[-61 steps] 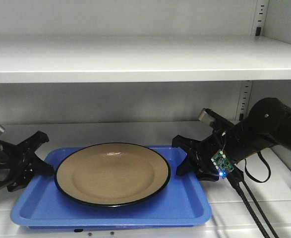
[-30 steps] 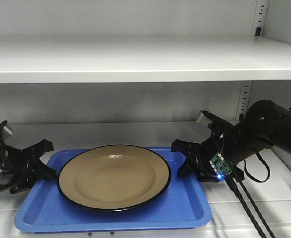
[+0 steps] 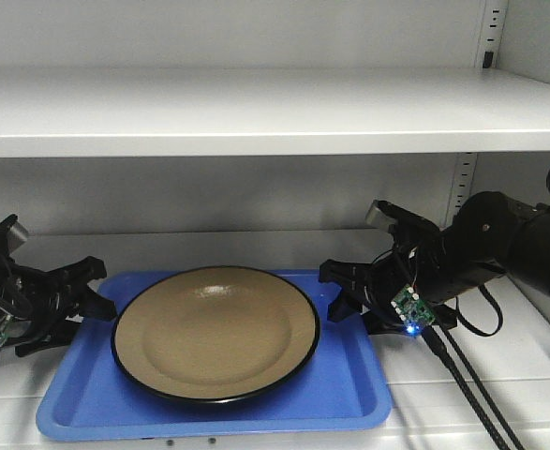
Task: Place disk in tray to left cabinet
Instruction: 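Lower the tray onto the shelf with both grippers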
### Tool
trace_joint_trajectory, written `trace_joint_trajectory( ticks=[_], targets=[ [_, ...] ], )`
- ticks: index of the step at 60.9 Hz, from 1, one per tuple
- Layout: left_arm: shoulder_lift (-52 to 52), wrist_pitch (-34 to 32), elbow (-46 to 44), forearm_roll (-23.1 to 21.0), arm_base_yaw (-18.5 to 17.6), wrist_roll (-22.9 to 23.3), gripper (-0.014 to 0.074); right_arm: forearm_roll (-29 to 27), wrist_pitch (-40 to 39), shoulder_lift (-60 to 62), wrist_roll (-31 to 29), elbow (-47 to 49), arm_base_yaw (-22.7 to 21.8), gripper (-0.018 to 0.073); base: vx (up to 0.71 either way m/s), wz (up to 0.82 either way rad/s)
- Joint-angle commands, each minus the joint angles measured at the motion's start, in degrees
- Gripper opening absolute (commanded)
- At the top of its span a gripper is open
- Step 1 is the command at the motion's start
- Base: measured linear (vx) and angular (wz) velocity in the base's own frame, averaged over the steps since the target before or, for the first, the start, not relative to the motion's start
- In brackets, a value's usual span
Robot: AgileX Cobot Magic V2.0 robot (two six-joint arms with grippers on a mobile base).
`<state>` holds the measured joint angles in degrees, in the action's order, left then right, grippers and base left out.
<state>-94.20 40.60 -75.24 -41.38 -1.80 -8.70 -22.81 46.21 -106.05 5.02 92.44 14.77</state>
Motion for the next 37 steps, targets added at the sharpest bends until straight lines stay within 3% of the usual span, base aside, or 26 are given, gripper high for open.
trace_joint_trajectory(
  ticks=[1,10,37],
  targets=[
    [2.58,-4.04,-2.02,0.20,-0.37,-0.77,0.0460,1.50,-3.78,3.43,0.30,2.26,0.03,0.0360,0.00,0.00],
    [2.58,-5.08,-2.02,3.50,-0.20,-0.77,0.0460,4.43,-4.74,3.50,0.69,2.26,0.03,0.0360,0.00,0.00],
    [2.63,-4.66,-2.02,3.50,-0.19,-0.77,0.0460,4.41,-4.24,3.62,0.64,2.26,0.03,0.0353,0.00,0.00]
  ],
)
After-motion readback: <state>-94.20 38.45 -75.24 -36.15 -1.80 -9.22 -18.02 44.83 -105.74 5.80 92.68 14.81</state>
